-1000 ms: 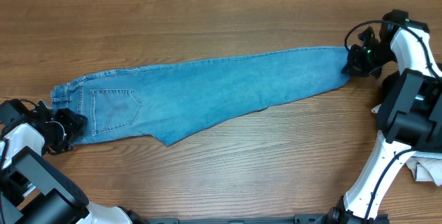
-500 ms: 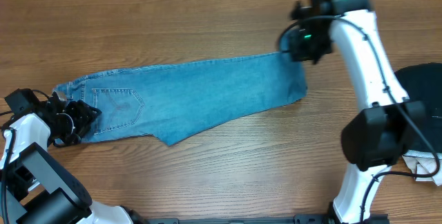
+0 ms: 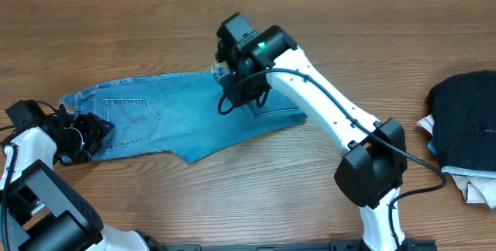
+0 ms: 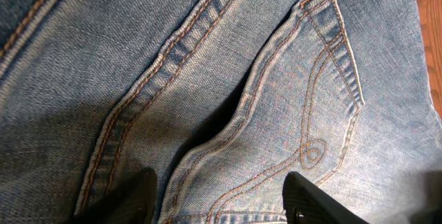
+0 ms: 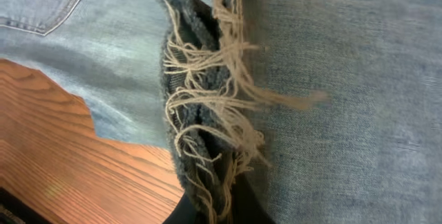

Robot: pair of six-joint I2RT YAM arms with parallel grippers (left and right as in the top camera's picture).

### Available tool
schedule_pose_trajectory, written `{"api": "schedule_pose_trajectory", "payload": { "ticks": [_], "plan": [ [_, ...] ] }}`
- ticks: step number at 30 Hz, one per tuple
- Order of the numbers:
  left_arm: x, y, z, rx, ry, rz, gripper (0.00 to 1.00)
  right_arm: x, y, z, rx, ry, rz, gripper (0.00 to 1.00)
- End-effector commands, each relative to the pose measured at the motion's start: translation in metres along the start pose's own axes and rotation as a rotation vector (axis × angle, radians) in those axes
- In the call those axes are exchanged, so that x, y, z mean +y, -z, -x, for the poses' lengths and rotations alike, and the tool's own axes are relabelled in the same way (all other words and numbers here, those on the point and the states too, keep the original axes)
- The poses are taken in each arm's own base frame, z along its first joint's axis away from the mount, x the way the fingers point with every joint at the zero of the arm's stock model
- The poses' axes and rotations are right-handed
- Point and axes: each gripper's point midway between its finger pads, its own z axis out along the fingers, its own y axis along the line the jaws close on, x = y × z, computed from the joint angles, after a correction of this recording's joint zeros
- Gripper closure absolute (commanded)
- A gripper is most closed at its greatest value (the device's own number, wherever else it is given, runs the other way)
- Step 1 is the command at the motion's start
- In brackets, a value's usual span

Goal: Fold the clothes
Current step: 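Carry the leg hems leftward with the right gripper, folding legs over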

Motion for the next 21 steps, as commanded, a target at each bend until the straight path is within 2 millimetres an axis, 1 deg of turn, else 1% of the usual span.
{"api": "schedule_pose_trajectory", "payload": {
  "ticks": [1,3,8,10,11,12,13,14,15,16,18,19,20,21],
  "plan": [
    [-0.007,0.001,0.006,-0.009,0.005,-0.016,0.38,0.007,-0.010,0.004,0.003,-0.028,0.029,0.96],
    [-0.007,0.002,0.006,-0.009,0.005,-0.016,0.38,0.011,-0.011,0.012,-0.026,-0.024,0.051,0.95],
    [-0.007,0.002,0.006,-0.009,0.005,-0.016,0.38,0.020,-0.010,0.021,-0.056,-0.018,0.097,0.93],
    [-0.007,0.002,0.006,-0.009,0.005,-0.016,0.38,0.032,-0.008,0.024,-0.066,0.000,0.165,0.63],
    [-0.007,0.002,0.006,-0.009,0.005,-0.016,0.38,0.039,-0.007,0.022,-0.061,0.052,0.206,0.50],
    [-0.007,0.002,0.006,-0.009,0.004,-0.016,0.38,0.039,-0.007,0.020,-0.056,0.071,0.209,0.44],
    [-0.007,0.001,0.006,-0.008,0.005,-0.016,0.38,0.039,-0.007,0.018,-0.050,0.075,0.207,0.35],
    [-0.007,0.001,0.006,-0.008,0.005,-0.016,0.37,0.036,-0.007,0.018,-0.048,0.073,0.205,0.32],
    [-0.007,0.002,0.006,-0.008,0.005,-0.016,0.37,0.031,-0.006,0.018,-0.047,0.074,0.200,0.32],
    [-0.007,0.002,0.006,-0.007,0.005,-0.015,0.34,0.025,-0.006,0.018,-0.045,0.065,0.181,0.31],
    [-0.007,0.001,0.005,-0.007,0.005,-0.015,0.31,0.000,-0.007,0.015,-0.028,0.034,0.093,0.31],
    [-0.007,0.001,0.005,-0.007,0.005,-0.015,0.31,-0.015,-0.006,0.011,-0.010,0.012,0.039,0.31],
    [-0.007,0.002,0.005,-0.007,0.005,-0.015,0.31,-0.028,-0.005,0.005,0.016,-0.014,0.022,0.31],
    [-0.007,0.001,0.006,-0.008,0.004,-0.015,0.31,-0.028,-0.004,0.001,0.034,-0.004,0.044,0.31]
  ]
}}
